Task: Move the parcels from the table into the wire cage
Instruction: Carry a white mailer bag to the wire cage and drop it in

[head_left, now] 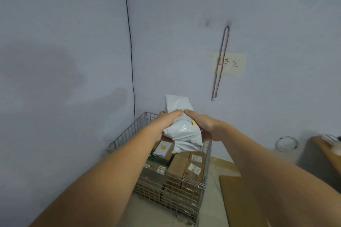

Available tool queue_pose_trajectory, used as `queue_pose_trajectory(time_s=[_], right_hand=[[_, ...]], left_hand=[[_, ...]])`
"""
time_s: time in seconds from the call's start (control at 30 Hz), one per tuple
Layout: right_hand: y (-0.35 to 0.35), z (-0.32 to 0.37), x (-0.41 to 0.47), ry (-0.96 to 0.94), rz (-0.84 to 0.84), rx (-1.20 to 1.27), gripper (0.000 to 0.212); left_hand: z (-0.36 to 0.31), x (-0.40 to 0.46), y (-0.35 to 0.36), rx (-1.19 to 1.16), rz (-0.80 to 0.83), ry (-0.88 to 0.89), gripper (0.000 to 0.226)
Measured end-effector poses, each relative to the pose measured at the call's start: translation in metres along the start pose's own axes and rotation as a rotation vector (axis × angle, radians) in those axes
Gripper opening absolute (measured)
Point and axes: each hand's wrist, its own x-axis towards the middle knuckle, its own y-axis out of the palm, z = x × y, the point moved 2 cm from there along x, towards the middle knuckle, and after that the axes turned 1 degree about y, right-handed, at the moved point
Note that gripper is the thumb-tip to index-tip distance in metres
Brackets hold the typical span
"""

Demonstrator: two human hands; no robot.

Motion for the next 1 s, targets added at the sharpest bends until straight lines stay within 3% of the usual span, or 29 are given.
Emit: queue_pose_trajectory(time_s=[0.17, 0.47, 0.7, 1.0], right_hand=[[-0.033, -0.004, 0.069, 0.025, -0.033, 0.053, 0.081], [-0.057, 0.016, 0.216, 0.072, -0.132, 0.094, 0.076], [-0.085, 0.003, 0.315, 0.144, -0.189, 0.186, 0.086], [-0.123, -0.063, 0.468, 0.242, -0.162, 0.312, 0.073]], left_hand=[[-0.014, 0.077, 0.013, 0.066, 0.041, -0.007, 0.078], [-0.028, 0.255, -0.011, 0.134, 0.117, -0.023, 0.078], [-0.024, 0.372, 0.0, 0.141, 0.189, -0.008, 0.064], [0.03, 0.54, 0.031, 0.18, 0.255, -0.054, 0.077]])
